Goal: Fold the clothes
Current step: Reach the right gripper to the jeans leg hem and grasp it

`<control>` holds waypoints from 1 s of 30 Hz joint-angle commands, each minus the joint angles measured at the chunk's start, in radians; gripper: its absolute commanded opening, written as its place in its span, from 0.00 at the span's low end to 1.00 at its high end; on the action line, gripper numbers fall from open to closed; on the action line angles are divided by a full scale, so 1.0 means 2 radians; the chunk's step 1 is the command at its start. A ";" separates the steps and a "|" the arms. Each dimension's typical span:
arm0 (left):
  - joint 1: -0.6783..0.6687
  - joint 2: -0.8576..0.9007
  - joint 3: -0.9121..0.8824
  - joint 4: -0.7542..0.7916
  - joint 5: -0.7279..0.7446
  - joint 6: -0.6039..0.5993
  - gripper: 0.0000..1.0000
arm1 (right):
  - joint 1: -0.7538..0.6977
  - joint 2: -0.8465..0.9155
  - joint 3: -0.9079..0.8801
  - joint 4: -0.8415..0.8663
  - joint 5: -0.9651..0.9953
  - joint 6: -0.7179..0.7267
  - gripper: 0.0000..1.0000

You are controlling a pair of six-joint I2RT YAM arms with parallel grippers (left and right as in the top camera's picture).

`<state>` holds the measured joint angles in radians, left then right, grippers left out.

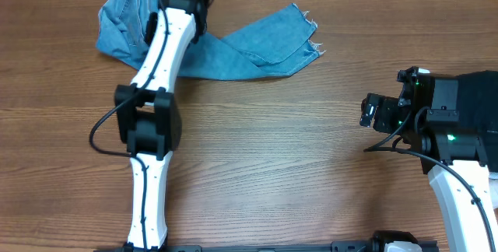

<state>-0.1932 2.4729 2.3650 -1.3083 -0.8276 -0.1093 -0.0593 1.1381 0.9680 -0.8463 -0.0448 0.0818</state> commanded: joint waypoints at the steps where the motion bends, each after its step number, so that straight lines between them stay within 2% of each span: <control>1: 0.035 -0.092 0.001 -0.006 -0.018 -0.033 0.04 | -0.003 0.000 0.009 0.003 -0.001 -0.002 1.00; 4: 0.105 -0.148 0.001 -0.019 -0.016 -0.088 0.04 | -0.003 0.000 0.009 0.002 -0.001 -0.002 1.00; 5: 0.161 -0.169 0.001 -0.039 -0.006 -0.140 0.04 | -0.003 0.000 0.009 0.001 -0.001 -0.002 1.00; 6: 0.201 -0.178 0.001 -0.056 0.011 -0.167 0.04 | -0.003 0.000 0.009 0.000 -0.001 -0.002 1.00; 8: 0.280 -0.181 0.001 -0.096 0.084 -0.207 0.04 | -0.003 0.000 0.009 0.000 -0.006 -0.002 1.00; 9: 0.311 -0.179 0.001 -0.116 0.151 -0.208 0.04 | -0.003 0.000 0.009 0.002 -0.019 -0.002 1.00; 11: 0.352 -0.179 0.000 -0.153 0.235 -0.205 0.12 | -0.003 0.000 0.009 0.003 -0.067 -0.022 1.00; 13: 0.362 -0.179 0.000 -0.176 0.240 -0.191 0.12 | -0.002 0.002 0.009 0.002 -0.120 -0.041 0.99; 16: 0.361 -0.179 0.000 -0.191 0.234 -0.188 0.04 | 0.019 0.029 0.011 0.003 -0.190 -0.045 0.96; 19: 0.360 -0.179 0.000 -0.191 0.245 -0.183 0.04 | 0.083 0.087 0.031 0.003 -0.249 -0.045 0.96; 23: 0.353 -0.179 0.000 -0.191 0.280 -0.164 0.05 | 0.165 0.185 0.119 0.002 -0.248 -0.043 1.00; 27: 0.335 -0.179 0.000 -0.191 0.293 -0.152 0.06 | 0.196 0.308 0.235 -0.019 -0.271 -0.012 1.00; 29: 0.324 -0.179 0.000 -0.191 0.296 -0.152 0.06 | 0.203 0.340 0.246 0.024 -0.338 -0.013 1.00; 30: 0.319 -0.179 0.000 -0.191 0.297 -0.152 0.06 | 0.210 0.348 0.246 0.058 -0.330 0.012 1.00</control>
<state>0.4675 2.1464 2.3623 -1.6871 -0.2562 -0.4343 0.3359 1.8000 1.4284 -0.8108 -0.6201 0.0471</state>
